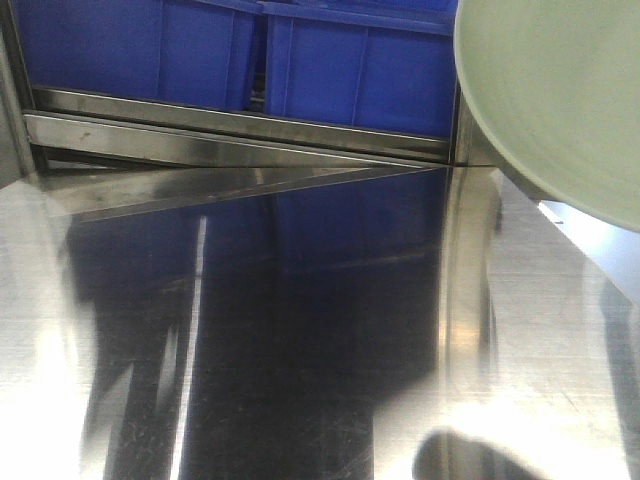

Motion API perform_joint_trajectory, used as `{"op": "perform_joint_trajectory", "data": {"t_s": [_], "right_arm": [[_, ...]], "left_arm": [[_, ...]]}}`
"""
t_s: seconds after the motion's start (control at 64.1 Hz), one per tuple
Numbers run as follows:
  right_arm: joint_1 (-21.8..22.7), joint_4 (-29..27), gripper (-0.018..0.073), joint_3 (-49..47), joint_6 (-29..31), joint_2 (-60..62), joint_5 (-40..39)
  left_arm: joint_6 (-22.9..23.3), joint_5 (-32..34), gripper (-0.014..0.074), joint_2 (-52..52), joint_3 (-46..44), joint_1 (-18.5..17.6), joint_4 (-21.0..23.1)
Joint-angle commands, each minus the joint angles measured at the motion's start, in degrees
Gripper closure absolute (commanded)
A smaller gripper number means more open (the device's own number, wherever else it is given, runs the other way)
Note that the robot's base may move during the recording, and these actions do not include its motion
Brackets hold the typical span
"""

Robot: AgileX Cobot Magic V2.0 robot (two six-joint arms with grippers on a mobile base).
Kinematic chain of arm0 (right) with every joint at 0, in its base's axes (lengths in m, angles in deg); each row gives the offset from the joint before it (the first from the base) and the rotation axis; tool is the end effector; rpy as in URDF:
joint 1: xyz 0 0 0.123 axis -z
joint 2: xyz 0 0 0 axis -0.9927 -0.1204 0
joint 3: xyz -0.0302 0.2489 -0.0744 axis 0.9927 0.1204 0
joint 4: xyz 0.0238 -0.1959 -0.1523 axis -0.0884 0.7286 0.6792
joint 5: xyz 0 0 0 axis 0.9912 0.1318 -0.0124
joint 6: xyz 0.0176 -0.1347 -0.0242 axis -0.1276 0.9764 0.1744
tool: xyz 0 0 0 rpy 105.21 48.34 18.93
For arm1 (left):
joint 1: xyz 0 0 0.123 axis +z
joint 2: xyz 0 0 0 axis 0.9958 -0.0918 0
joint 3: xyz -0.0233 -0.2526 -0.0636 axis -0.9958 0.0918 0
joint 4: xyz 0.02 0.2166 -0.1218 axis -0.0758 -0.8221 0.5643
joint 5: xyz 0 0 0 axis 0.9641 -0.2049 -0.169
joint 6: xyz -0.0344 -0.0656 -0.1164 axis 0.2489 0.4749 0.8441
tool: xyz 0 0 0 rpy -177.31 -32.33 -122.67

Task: Place green plate on second shelf with right arm
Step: 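Hold the plate raised in the right gripper beside the robot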

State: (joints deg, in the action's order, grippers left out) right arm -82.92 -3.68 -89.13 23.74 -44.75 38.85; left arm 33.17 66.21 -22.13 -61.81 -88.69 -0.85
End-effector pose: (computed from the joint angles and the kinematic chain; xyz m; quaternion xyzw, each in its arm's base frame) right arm 0.1547 0.0003 0.2649 0.1289 0.7229 0.1206 0.6680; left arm 0.1200 0.0021 0.1710 0.0136 0.7886 0.0156 0.6145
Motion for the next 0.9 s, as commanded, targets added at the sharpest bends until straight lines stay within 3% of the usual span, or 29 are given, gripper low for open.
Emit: {"op": "perform_joint_trajectory", "data": {"t_s": [0.0,0.889], "right_arm": [[0.51,0.02,0.0504,-1.90,-0.06,-0.10,-6.46],[0.51,0.02,0.0504,-1.90,-0.06,-0.10,-5.70]], "left_arm": [[0.28,3.59,0.0472,1.12,2.40,-0.38,-0.08],[0.28,3.59,0.0472,1.12,2.40,-0.38,-0.08]]}}
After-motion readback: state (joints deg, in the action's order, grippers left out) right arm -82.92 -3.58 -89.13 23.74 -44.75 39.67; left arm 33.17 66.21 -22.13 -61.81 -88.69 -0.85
